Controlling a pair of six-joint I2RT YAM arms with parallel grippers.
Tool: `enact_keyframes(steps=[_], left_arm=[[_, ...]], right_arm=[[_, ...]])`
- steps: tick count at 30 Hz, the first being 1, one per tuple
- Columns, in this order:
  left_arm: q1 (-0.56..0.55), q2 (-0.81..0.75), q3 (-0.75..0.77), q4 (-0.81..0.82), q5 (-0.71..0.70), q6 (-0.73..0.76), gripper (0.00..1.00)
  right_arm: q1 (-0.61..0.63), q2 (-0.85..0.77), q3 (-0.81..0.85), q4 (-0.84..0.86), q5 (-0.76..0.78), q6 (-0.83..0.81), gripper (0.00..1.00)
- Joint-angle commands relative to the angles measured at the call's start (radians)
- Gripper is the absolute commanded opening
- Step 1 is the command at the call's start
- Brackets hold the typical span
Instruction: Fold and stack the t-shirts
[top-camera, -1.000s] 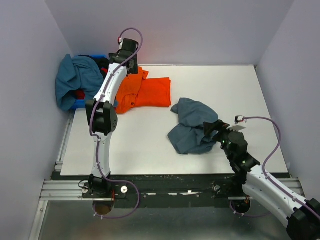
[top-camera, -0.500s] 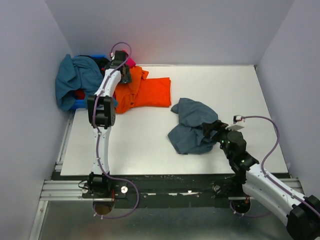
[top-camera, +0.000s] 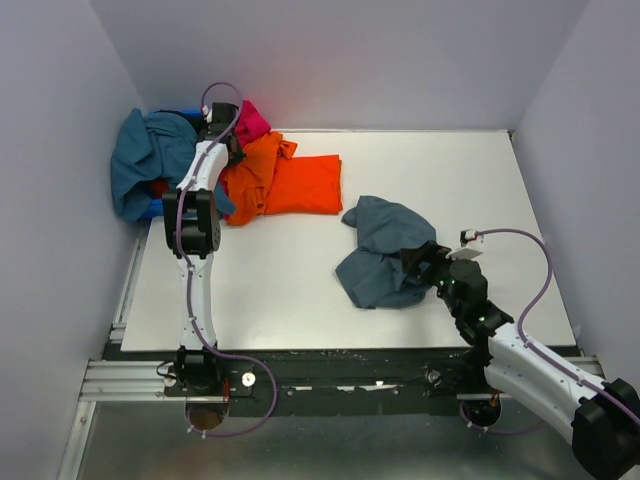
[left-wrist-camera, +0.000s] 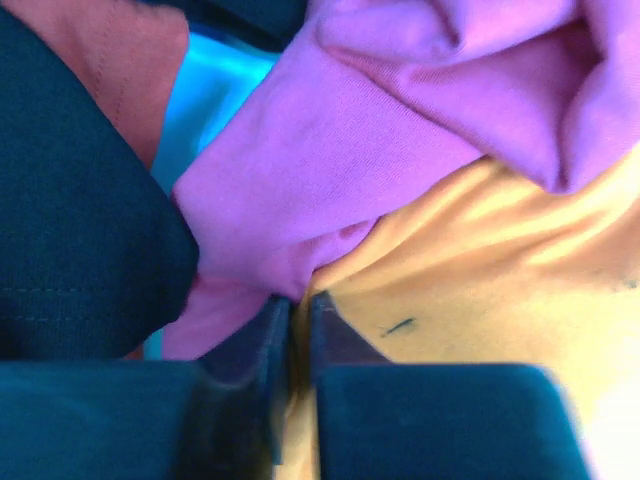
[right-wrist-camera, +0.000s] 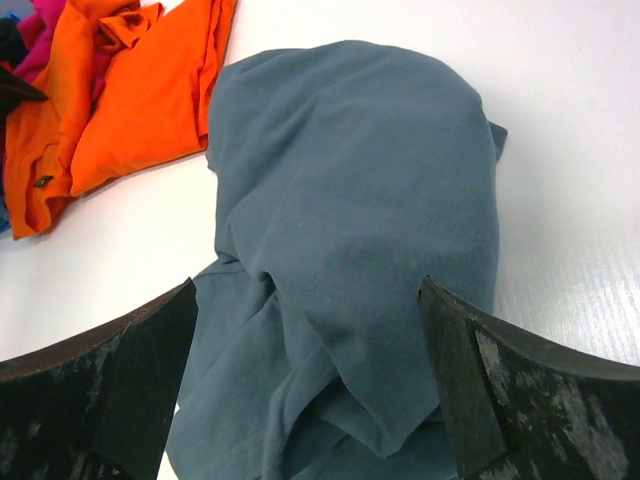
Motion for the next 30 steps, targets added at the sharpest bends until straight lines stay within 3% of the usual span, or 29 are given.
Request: enact_keyframes(steps=[1,10,16,24,30], left_arm=[[0.011,-0.069,0.025,0.083,-0.072,-0.002,0.00],[0.039,-0.162,0.039,0.101,-0.040,-0.007,0.00],[0.098,-0.234,0.198,-0.023,-0.182,-0.068,0.00],[0.333,-0.489,-0.007,0.001,-0.253,-0.287,0.00],[0.399,-0.501,-0.027,-0.028,-0.316,-0.294,0.00]], right_arm=[[-0.001,0.007,0.024,0.025,-0.021,-0.006,0.99],[-0.001,0.014,0.021,0.037,-0.030,-0.009,0.98],[-0.001,0.011,0.018,0.036,-0.027,-0.009,0.98],[-0.001,0.016,0.015,0.053,-0.050,-0.009,0.98],[-0.001,0.021,0.020,0.057,-0.073,-0.006,0.98]])
